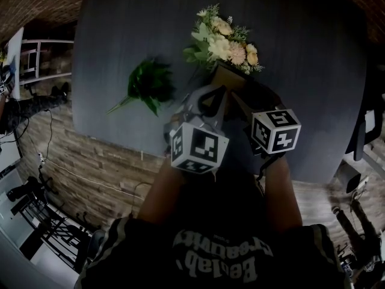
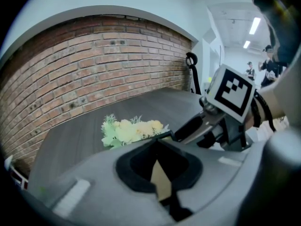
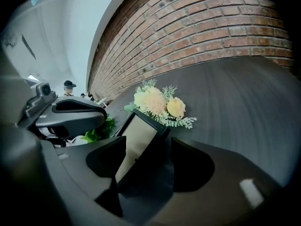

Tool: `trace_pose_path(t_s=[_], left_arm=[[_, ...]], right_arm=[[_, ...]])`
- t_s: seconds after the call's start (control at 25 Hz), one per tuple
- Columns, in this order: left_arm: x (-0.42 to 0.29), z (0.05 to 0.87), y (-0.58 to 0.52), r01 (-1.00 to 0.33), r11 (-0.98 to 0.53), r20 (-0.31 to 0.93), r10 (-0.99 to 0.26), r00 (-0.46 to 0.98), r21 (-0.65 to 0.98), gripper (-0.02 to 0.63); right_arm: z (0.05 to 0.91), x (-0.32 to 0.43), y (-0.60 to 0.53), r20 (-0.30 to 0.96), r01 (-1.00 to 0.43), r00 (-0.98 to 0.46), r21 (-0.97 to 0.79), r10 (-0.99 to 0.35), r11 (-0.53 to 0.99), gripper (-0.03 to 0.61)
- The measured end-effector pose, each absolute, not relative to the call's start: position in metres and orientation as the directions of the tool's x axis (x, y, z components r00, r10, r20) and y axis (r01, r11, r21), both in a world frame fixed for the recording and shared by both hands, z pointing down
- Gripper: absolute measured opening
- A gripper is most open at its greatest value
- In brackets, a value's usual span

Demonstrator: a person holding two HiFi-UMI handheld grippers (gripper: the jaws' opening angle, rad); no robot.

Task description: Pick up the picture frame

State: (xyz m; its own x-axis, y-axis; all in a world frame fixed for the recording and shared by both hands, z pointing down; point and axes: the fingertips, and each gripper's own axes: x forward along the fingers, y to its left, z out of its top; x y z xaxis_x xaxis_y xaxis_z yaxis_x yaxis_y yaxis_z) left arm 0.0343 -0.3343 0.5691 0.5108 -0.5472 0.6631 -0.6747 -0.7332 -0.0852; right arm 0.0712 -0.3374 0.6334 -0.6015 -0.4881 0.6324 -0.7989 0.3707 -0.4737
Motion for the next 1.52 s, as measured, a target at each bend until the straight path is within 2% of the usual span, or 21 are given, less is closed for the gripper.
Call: trace_pose_path(t_s=[0.52, 0.72, 0.88, 1.52], left_arm=[[0.03, 0.577, -0.34, -0.689, -0.721, 0.674, -0.545, 0.499, -0.072, 0.003], [0.026, 0.579, -0.342, -0.695, -0.716, 0.678, -0.544, 0.494, -0.069, 0.003], [0.025, 0.578, -0.343, -0.699, -0.712, 0.677, -0.548, 0.492, -0.068, 0.003], [0.025, 0.569, -0.342, -0.692, -0.717, 0.667, -0.556, 0.497, -0.082, 0.003]], right_arm=[[0.648, 0.062, -0.34, 0.615, -0.753, -0.658, -0.548, -0.434, 0.365, 0.296], [0.646, 0.059, -0.345, 0.605, -0.742, -0.671, -0.557, -0.429, 0.374, 0.268], [0.645, 0.056, -0.344, 0.596, -0.724, -0.69, -0.575, -0.412, 0.381, 0.203], [0.608, 0.054, -0.344, 0.431, -0.615, -0.769, -0.701, -0.472, 0.362, 0.094]])
